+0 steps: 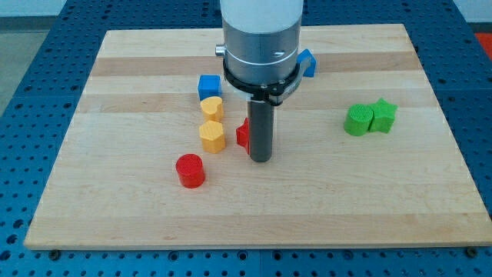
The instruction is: Move red circle right side of the red star
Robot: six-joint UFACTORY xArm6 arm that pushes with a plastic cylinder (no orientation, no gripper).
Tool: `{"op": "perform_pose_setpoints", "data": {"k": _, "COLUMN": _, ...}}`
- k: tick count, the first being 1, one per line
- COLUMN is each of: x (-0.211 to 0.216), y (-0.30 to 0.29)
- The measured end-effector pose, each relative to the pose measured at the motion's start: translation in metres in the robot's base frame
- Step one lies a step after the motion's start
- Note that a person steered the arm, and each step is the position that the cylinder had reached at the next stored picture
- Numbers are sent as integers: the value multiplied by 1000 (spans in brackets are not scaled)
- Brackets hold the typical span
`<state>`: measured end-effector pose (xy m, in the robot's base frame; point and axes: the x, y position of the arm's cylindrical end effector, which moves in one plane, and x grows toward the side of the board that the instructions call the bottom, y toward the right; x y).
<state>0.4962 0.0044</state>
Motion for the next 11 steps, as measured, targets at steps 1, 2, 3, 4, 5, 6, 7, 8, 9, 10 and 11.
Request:
{"op": "perform_pose_setpoints", "data": {"k": 1, "x": 11, "y": 2}}
{"op": "perform_pose_setpoints", "data": {"k": 2, "x": 45, "y": 3}}
{"op": "perform_pose_setpoints", "data": {"k": 3, "x": 75, "y": -20}}
{"op": "perform_pose_setpoints", "data": {"k": 4, "x": 79, "y": -78}}
{"op": "perform_pose_setpoints", "data": {"k": 5, "x": 79, "y": -145}}
{"op": "perform_pose_setpoints", "data": {"k": 6, "x": 67, "y": -189}}
{"op": "perform_pose_setpoints", "data": {"k": 7, "x": 40, "y": -190}}
{"op": "perform_pose_setpoints", "data": {"k": 8, "x": 36, "y": -175}}
{"op": "perform_pose_setpoints", "data": {"k": 9, "x": 36, "y": -139}}
{"op": "perform_pose_setpoints", "data": {"k": 10, "x": 36, "y": -96}}
{"op": "perform_pose_setpoints", "data": {"k": 11, "x": 36, "y": -60}}
